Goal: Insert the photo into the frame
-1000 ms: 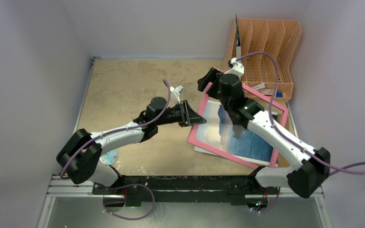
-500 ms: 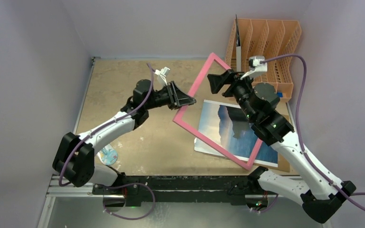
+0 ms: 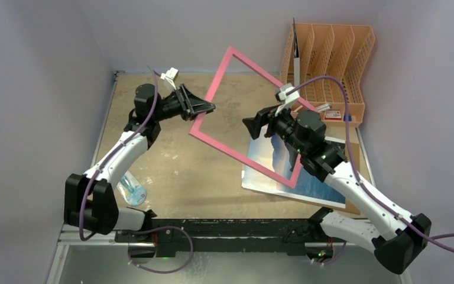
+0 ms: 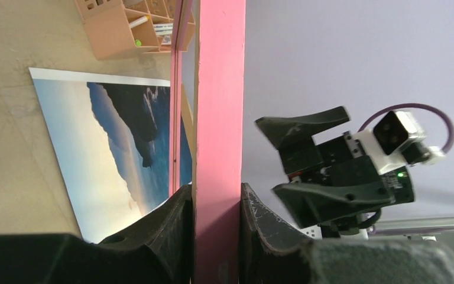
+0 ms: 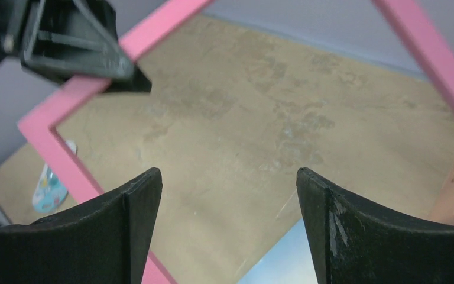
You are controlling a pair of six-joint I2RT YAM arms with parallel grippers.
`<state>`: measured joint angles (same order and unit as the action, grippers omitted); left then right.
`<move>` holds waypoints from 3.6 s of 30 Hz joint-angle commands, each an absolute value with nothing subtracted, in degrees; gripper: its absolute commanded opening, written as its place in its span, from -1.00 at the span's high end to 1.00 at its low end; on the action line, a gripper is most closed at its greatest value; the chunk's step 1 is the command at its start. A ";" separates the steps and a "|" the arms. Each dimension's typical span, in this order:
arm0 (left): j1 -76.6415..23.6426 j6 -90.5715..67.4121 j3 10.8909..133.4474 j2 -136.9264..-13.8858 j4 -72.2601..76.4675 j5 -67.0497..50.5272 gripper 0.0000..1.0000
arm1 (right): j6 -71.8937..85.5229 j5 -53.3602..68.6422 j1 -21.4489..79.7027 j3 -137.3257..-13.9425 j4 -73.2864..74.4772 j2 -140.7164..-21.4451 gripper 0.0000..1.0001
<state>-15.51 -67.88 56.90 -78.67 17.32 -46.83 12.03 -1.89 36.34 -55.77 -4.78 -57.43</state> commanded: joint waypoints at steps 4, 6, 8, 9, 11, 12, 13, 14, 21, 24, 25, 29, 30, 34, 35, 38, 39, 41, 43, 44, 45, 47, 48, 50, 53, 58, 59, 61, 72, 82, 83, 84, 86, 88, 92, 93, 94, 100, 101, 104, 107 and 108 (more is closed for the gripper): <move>-8.67 -68.59 61.70 -73.96 15.60 -56.28 1.00 | 5.21 16.48 37.31 -46.25 -17.78 -52.93 -0.78; -7.24 -68.47 61.80 -74.19 14.58 -57.81 1.00 | 3.64 19.07 37.48 -43.46 -20.43 -52.04 -0.78; -6.01 -68.76 61.58 -74.52 14.50 -59.19 1.00 | 2.03 21.71 37.61 -41.04 -22.62 -51.42 -0.75; -5.39 -68.88 61.53 -74.53 14.50 -59.70 1.00 | 1.73 22.84 37.62 -39.91 -23.90 -51.15 -0.74; -4.38 -69.10 61.46 -74.61 14.50 -60.55 1.00 | 1.94 25.68 37.85 -38.24 -26.44 -50.81 -0.72; -3.94 -69.20 61.44 -74.61 14.50 -60.94 1.00 | 2.15 26.75 38.06 -37.56 -27.65 -50.76 -0.71; -3.69 -69.30 61.51 -74.62 14.58 -61.08 1.00 | 2.16 27.58 38.37 -36.96 -28.78 -50.82 -0.70; -3.47 -69.34 61.52 -74.62 14.59 -61.25 1.00 | 1.86 27.72 38.73 -36.25 -29.67 -50.88 -0.69; -3.34 -68.50 60.87 -74.68 13.19 -61.02 1.00 | -2.40 18.54 45.80 -35.76 -30.44 -52.06 -0.64; -3.34 -68.29 60.89 -74.71 12.63 -61.05 1.00 | -3.77 15.87 49.47 -36.56 -29.29 -54.24 -0.64; -3.34 -68.28 60.91 -74.71 12.53 -60.93 1.00 | -4.38 14.77 50.61 -37.09 -28.37 -55.42 -0.64; -3.36 -67.76 61.57 -75.04 11.13 -60.65 1.00 | -7.22 9.97 54.75 -39.19 -23.97 -58.61 -0.61; -3.34 -67.50 61.61 -75.06 10.58 -60.52 1.00 | -7.63 8.73 55.44 -39.28 -23.45 -58.84 -0.61; -3.36 -66.94 61.70 -75.15 9.20 -60.36 1.00 | -7.70 5.79 56.74 -40.22 -20.96 -59.44 -0.58; -3.34 -66.83 61.70 -75.15 9.03 -60.27 1.00 | -7.65 5.39 56.99 -40.28 -20.59 -59.64 -0.57; -3.36 -66.99 61.70 -75.21 8.70 -59.96 1.00 | -7.92 3.92 58.11 -40.81 -19.02 -61.47 -0.39; -3.34 -67.30 61.70 -75.30 8.62 -60.01 1.00 | -8.28 2.40 58.87 -41.17 -18.18 -62.59 -0.35; -3.34 -67.66 61.77 -75.48 8.74 -59.94 1.00 | -8.60 -1.27 60.19 -42.26 -16.36 -65.03 -0.28; -3.34 -67.68 61.91 -75.67 8.71 -59.89 1.00 | -8.54 -4.55 60.99 -43.07 -15.66 -66.27 -0.20; -3.34 -67.68 61.80 -75.74 8.70 -59.87 1.00 | -8.52 -5.48 61.21 -43.22 -15.83 -66.26 -0.16; -3.34 -67.61 61.75 -75.73 8.53 -59.89 1.00 | -8.52 -5.97 61.32 -43.26 -16.25 -65.94 -0.11; -3.34 -67.42 61.66 -75.76 8.28 -59.85 1.00 | -8.21 -6.49 61.46 -43.24 -17.47 -64.86 0.01; -3.34 -67.41 61.62 -75.76 8.11 -59.85 1.00 | -8.17 -6.57 61.55 -43.24 -17.94 -64.26 0.09; -3.34 -67.35 61.61 -75.63 7.86 -59.88 1.00 | -8.16 -6.76 61.75 -43.29 -18.68 -63.25 0.35; -3.35 -67.41 61.83 -75.34 7.86 -59.90 1.00 | -8.41 -6.85 61.87 -44.18 -18.20 -62.97 0.86; -3.34 -67.55 63.03 -74.81 8.37 -60.41 0.88 | -10.19 -5.23 62.13 -45.85 -18.68 -62.47 1.00; -3.34 -67.58 63.66 -74.68 8.36 -60.44 0.77 | -10.86 -4.60 62.14 -46.31 -19.13 -62.41 1.00; -3.34 -67.67 64.98 -74.35 8.37 -60.29 0.52 | -11.91 -3.74 62.14 -48.04 -19.14 -62.61 1.00; -0.92 -56.78 76.37 -69.53 -1.76 -52.08 -0.74 | -9.77 -0.73 62.11 -58.90 -20.83 -66.40 1.00; -0.09 -38.60 94.60 -64.34 -27.74 -23.58 -0.86 | -1.60 4.88 62.09 -60.33 -31.95 -71.00 1.00; -0.09 -38.03 95.54 -63.89 -28.90 -21.11 -0.86 | -0.78 5.75 62.13 -60.15 -33.17 -71.32 1.00; -0.09 -37.60 96.36 -63.48 -29.88 -18.35 -0.87 | 0.33 6.48 62.14 -60.08 -34.35 -71.77 1.00; -0.09 -36.77 97.72 -62.64 -31.85 -13.25 -0.87 | 3.23 7.52 62.14 -60.05 -36.84 -72.85 1.00; -0.09 -35.92 99.08 -61.91 -33.89 -8.89 -0.87 | 6.43 7.96 62.14 -60.27 -39.38 -74.27 1.00; -0.09 -34.84 100.51 -59.73 -36.61 -1.91 -0.87 | 18.80 7.33 62.06 -62.35 -43.53 -77.96 1.00; -0.09 -34.71 100.54 -58.95 -37.11 -0.63 -0.87 | 22.20 6.19 62.05 -63.51 -44.17 -79.07 1.00; -0.09 -34.68 100.44 -58.24 -37.60 0.49 -0.87 | 25.66 5.51 62.05 -64.90 -44.68 -80.49 1.00; -0.09 -42.82 93.86 -53.15 -29.87 -6.68 -0.85 | 43.36 2.86 61.42 -72.65 -46.85 -89.44 1.00; -0.09 -42.93 94.16 -53.36 -30.15 -7.58 -0.85 | 45.15 3.42 61.36 -74.00 -47.09 -90.56 1.00; -0.09 -41.88 96.22 -54.25 -33.30 -6.92 -0.85 | 53.55 4.73 60.60 -76.22 -49.31 -93.20 1.00; -0.17 -41.19 97.23 -54.25 -34.58 -7.01 -0.85 | 61.38 5.78 59.52 -76.84 -52.17 -95.25 1.00; -0.18 -41.06 97.40 -54.23 -34.73 -7.05 -0.84 | 63.72 5.65 59.20 -77.26 -52.14 -95.91 1.00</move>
<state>-0.38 -40.95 95.64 -53.28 -34.06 -5.82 48.84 4.54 60.31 -73.14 -42.02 -95.50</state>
